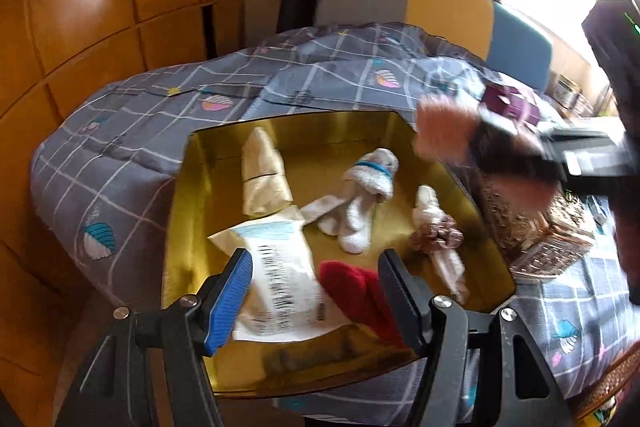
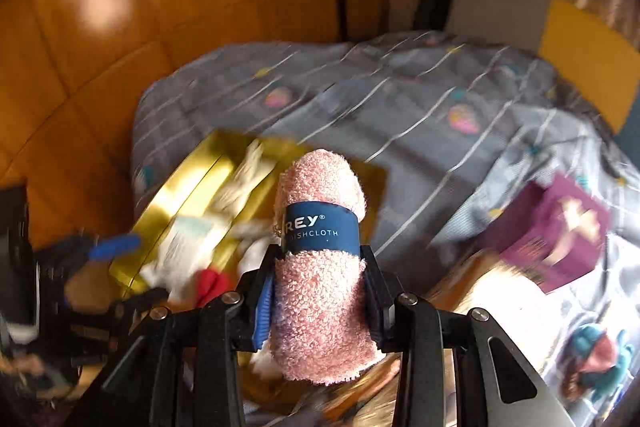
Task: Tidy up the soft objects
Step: 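Carry the pink towel roll with the right gripper and drop it into the gold tray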
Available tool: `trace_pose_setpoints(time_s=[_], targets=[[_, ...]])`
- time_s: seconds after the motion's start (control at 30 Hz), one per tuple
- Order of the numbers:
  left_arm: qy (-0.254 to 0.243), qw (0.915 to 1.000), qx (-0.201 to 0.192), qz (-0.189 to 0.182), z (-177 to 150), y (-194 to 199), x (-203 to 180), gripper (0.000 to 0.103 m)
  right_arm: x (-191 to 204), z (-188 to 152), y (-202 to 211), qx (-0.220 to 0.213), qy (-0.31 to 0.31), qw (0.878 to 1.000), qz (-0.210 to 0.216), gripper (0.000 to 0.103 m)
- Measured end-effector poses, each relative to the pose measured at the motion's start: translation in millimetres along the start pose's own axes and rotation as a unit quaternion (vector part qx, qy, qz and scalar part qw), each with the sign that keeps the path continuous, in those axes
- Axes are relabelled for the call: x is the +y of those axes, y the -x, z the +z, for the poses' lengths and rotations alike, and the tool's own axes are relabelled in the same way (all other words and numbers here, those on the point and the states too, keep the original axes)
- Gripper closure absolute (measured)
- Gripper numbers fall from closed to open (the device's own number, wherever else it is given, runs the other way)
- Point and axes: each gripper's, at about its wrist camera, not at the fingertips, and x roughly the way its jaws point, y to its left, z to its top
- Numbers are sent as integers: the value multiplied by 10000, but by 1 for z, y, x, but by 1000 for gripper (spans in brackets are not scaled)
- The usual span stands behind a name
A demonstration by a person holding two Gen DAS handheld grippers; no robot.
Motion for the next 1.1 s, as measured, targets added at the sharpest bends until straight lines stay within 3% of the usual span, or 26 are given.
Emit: trace_pose_setpoints(time_s=[0.17,0.3,0.57,1.1], targets=[[177,9990,-174,371,3,7,12,37,29,-26,-16,301,329,9987,264,65],[176,9983,-289,466,4,10,15,37,49,-43,-26,471,454,9977,167,65],[65,9983,-347,457,4,14,9,37,55,-35,-39,100,81,9988,-482,64],[-90,9986,-343,399,0,15,-4,37,39,-34,-9,-409,-176,9965,-705,59]])
